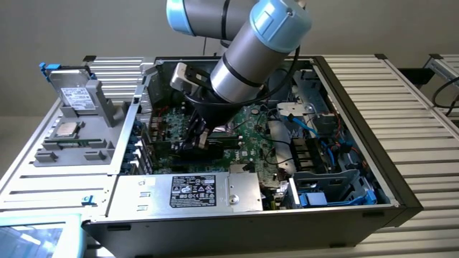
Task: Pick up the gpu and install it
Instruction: 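Insert the gpu into the slot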
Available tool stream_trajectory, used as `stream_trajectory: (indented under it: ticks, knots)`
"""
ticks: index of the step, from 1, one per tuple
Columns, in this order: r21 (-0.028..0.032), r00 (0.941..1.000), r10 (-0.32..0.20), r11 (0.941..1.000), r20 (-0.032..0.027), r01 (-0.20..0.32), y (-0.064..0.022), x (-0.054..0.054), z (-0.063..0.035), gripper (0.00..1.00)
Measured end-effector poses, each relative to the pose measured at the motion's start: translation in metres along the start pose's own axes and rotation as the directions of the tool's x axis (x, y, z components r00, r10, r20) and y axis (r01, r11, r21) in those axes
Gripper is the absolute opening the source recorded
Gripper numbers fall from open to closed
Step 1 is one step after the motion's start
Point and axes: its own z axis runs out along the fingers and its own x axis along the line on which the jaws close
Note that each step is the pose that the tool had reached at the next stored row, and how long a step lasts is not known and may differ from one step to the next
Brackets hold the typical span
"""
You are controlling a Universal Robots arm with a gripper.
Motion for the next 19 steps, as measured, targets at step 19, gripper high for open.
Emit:
stream_trajectory:
  ticks: [19]
  knots:
    - [0.0012,1.0000,-0.002,1.0000,0.0029,0.002,-0.0010,-0.0005,0.0015,0.30]
